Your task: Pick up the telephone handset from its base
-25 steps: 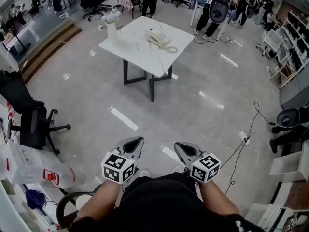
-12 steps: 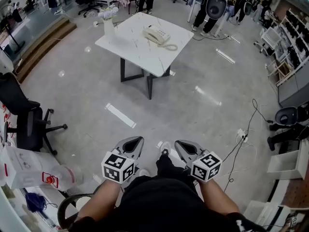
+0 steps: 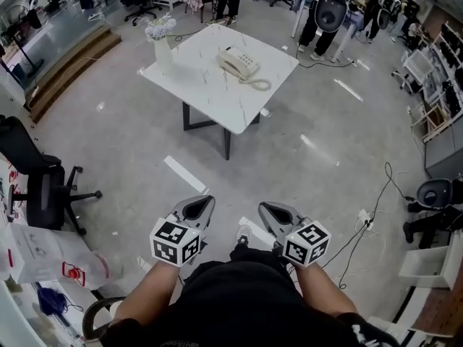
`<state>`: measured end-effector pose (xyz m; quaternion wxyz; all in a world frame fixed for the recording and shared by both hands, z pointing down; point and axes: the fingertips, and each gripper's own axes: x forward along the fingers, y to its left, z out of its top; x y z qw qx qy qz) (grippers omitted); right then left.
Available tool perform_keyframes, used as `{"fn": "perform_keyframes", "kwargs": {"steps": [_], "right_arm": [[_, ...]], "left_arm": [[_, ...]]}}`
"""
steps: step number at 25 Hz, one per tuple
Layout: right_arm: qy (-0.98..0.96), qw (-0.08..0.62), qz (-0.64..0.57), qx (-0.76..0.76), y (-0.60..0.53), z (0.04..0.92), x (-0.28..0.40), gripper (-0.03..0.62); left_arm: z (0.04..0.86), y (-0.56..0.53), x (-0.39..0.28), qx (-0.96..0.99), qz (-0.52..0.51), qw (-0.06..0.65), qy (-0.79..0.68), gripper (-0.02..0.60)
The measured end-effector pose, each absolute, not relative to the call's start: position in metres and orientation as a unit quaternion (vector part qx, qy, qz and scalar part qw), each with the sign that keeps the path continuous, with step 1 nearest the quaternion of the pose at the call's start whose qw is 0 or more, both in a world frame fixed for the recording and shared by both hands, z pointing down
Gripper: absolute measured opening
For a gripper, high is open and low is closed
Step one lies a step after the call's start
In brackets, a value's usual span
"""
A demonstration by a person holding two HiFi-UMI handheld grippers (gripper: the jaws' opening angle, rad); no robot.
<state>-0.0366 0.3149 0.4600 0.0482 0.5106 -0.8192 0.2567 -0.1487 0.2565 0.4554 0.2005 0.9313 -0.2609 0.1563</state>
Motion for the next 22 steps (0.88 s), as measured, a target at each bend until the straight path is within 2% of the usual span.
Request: {"fn": "perform_keyframes", "kwargs": {"steps": [13,22], "right_arm": [[-0.844,0.053,0.258,0.467,0.234,0.469,0.051,0.002],[-0.847,0.048,0.273,0.455,0.214,0.481,0.076,0.002]], "left_arm": [[0.456,0.183,-0.056,0.921,0.16,0.199,-0.295,0.002],[0.472,0.17,-0.04,0.907,0.183,0.211,-0.314,0.002]]}}
